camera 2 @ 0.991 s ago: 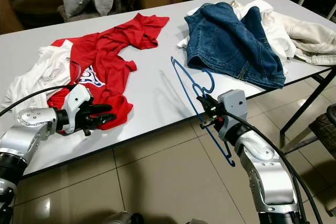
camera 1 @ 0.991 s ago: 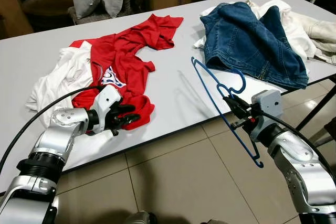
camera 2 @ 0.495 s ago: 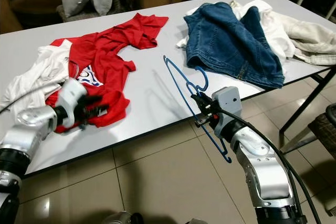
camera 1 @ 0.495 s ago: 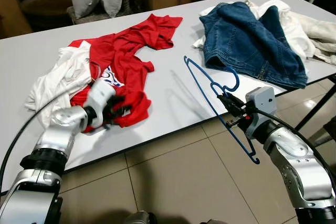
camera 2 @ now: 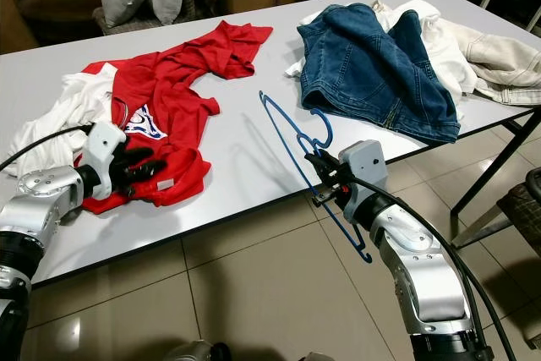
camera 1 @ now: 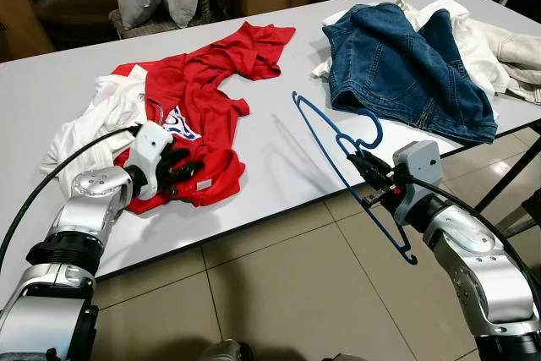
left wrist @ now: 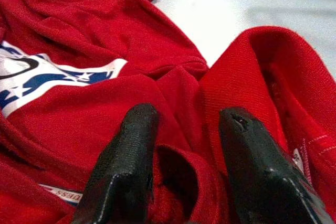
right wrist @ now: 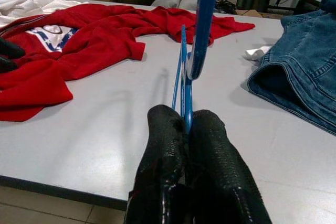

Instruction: Hang hanger

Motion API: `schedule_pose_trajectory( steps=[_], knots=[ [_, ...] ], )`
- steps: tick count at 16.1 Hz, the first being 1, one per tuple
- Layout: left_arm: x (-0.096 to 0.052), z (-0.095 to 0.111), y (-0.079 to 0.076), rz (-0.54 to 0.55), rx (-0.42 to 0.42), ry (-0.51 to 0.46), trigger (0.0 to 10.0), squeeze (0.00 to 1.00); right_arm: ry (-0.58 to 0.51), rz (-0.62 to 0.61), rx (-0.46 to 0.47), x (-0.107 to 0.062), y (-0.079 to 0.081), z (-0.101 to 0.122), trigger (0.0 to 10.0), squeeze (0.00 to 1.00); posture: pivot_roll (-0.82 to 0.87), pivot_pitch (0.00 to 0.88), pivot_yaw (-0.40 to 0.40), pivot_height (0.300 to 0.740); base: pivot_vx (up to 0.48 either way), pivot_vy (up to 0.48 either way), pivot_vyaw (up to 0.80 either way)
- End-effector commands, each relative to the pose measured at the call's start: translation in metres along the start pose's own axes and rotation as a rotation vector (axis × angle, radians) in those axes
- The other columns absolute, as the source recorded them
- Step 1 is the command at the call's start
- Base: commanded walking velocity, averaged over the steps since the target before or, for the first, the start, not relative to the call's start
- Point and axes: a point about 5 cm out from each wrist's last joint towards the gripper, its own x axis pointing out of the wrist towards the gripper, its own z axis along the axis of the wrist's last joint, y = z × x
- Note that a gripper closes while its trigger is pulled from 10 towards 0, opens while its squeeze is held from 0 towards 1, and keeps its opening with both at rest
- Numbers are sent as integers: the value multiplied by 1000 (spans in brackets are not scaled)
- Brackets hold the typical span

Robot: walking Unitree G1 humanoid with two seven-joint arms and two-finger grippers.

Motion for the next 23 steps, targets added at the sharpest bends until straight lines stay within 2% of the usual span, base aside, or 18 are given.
schedule_pose_trajectory(
  steps=[1,3,6,8,9,12,16,17,18,19,20,23],
  knots=[
    [-2,4,-1,-44,-9,-25,10000,0,-3,6,-16,0,-1,1,10000,0,-99,36,63,740,0,0,0],
    [-3,7,-4,-100,-40,-58,10000,0,-4,10,-13,1,-1,2,10000,0,-96,37,59,740,0,0,0],
    [-4,6,-6,-136,-38,-62,10000,0,-4,14,-12,2,0,2,10000,0,-96,37,59,740,0,0,0],
    [-6,1,-9,-181,-17,-30,10000,0,-3,21,-13,2,2,1,10000,0,-94,35,59,740,0,0,0],
    [-6,-3,-9,-168,31,18,10000,0,-3,24,-14,3,2,1,10000,0,-93,33,59,740,0,0,0],
    [-6,-7,-8,-157,68,59,10000,0,-3,28,-14,3,2,1,10000,0,-94,28,59,740,0,0,0],
    [-6,-8,-6,-139,73,75,10000,0,-5,29,-16,3,2,2,10000,0,-98,24,60,740,0,0,0],
    [-5,-7,-6,-145,62,67,6471,0,-7,30,-17,4,2,2,10000,0,-96,23,60,740,0,0,0],
    [-4,-7,-7,-151,59,65,4510,0,-8,30,-18,5,2,2,10000,0,-95,23,60,740,0,0,0],
    [-4,-7,-7,-156,61,65,1333,0,-11,29,-17,5,2,3,10000,0,-93,27,58,740,0,0,0],
    [-4,-7,-8,-163,62,64,0,0,-10,30,-17,5,2,2,10000,0,-93,27,58,740,0,0,0],
    [-6,-9,-9,-168,63,61,0,0,-4,36,-15,3,4,1,10000,0,-91,40,51,740,0,0,0]
  ],
)
